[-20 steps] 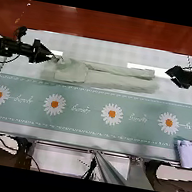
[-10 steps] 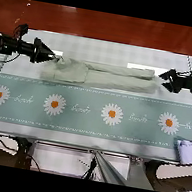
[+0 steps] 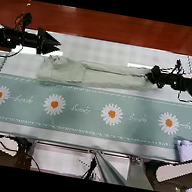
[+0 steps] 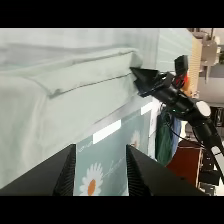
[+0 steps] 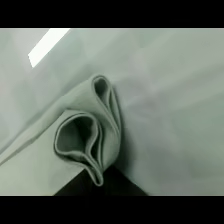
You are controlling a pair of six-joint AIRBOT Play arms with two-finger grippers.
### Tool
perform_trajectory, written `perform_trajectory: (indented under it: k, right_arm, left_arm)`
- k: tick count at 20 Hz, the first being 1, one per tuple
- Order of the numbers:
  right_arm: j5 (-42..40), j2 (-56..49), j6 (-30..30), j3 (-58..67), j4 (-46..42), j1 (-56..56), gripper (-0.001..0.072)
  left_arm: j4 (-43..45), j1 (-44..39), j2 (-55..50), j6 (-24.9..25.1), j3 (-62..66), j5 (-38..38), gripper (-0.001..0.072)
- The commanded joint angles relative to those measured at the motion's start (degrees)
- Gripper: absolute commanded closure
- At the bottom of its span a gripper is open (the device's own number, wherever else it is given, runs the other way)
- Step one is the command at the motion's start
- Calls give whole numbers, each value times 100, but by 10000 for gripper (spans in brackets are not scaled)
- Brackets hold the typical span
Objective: Fold the shirts.
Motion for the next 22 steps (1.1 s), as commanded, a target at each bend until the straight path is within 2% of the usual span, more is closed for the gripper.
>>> perform_trajectory:
  k: [1,3,4,5,6,7,8,12,15,22]
  right_arm:
    - [-61,455,-450,11,-90,44,687]
    - [155,992,-444,11,-540,31,687]
    - [291,1298,-407,11,-800,31,688]
    - [439,1582,-319,11,-1003,46,688]
    - [581,1895,-164,11,-1178,61,688]
    - [723,2199,-39,11,-1226,59,688]
    - [807,2481,70,11,-1255,57,688]
    - [1080,3593,798,11,-1744,59,688]
    - [1585,4260,1416,11,-2356,59,688]
    - [2789,5318,2006,11,-3126,59,688]
  left_arm:
    - [-306,-13,33,11,142,7,325]
    - [-341,-83,48,15,140,9,363]
    - [-341,-151,50,72,140,7,474]
    - [-341,-264,50,186,140,13,528]
    - [-341,-407,52,229,140,37,528]
    - [-341,-553,79,275,140,72,578]
    - [-339,-726,149,507,140,118,681]
    - [-293,-1502,542,564,140,376,682]
    - [-157,-2286,669,501,140,804,682]
    - [-101,-4400,302,452,127,2098,682]
